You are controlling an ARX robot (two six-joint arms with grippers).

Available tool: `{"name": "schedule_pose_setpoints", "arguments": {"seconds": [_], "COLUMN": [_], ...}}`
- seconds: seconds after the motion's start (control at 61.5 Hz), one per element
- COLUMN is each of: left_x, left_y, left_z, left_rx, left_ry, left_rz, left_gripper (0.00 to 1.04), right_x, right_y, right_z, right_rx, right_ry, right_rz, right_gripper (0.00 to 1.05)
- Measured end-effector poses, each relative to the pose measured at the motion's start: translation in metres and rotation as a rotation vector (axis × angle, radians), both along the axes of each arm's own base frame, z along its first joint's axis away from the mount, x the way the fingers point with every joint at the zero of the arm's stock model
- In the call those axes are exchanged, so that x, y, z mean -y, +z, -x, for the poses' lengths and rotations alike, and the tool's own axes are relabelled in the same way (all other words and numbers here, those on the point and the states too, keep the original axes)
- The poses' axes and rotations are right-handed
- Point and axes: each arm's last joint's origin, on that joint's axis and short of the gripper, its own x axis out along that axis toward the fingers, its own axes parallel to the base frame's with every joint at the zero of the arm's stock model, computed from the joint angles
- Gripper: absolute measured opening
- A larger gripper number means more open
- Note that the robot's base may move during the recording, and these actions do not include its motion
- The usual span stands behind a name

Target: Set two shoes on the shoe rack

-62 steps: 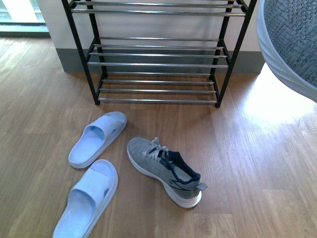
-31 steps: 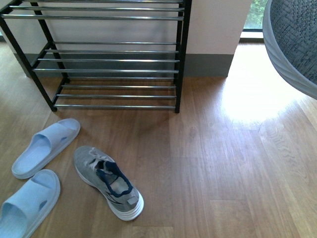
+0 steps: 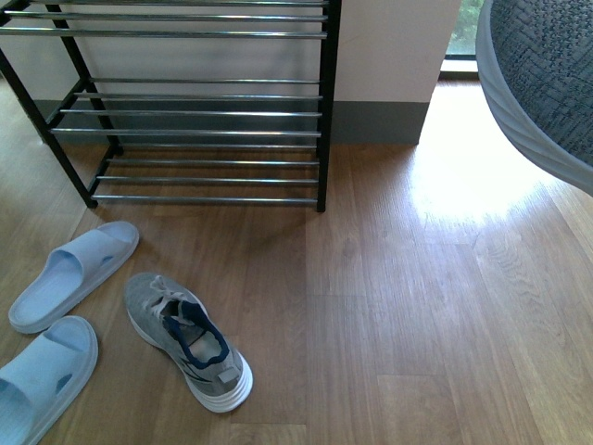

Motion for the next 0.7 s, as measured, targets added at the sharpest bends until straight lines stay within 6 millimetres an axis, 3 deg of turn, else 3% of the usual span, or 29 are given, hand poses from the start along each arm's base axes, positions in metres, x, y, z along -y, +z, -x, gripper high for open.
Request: {"name": "schedule_pose_setpoints", "arguments": {"seconds": [0.293,0.358,0.407,0.537,0.699], "left_x": [0.0,0.0,-0.003,-0.018,-0.022], "left_y": [-0.001,-0.003,-0.011,-0.038,-0.101], "left_z": [0.0,-0.002,-0.01,-0.048,-0.1], "left_rx": [-0.008,-0.219,-0.368,-0.54,-0.745], "left_ry": [0.011,0.191,0.292,0.289,0.26], "left_rz": [0.003,0.099,0.136,0.229,0.244], "left_gripper": [0.95,0.95,0.95,0.95,0.95], "right_x": [0.0,0.0,0.0,-0.001,-0.001], "right_y": [0.0,0.0,0.0,0.0,0.0], "right_z": [0.0,0.0,0.0,0.0,0.0], "right_rx": [0.003,0.003,0.003,0.003,0.003], "right_ry": [0.01,0.009,0.01,0.01,0.011], "right_rz": [-0.004,-0.003,-0.004,-0.004,-0.004], "right_gripper": [0.01,0.01,0.01,0.01,0.01]}}
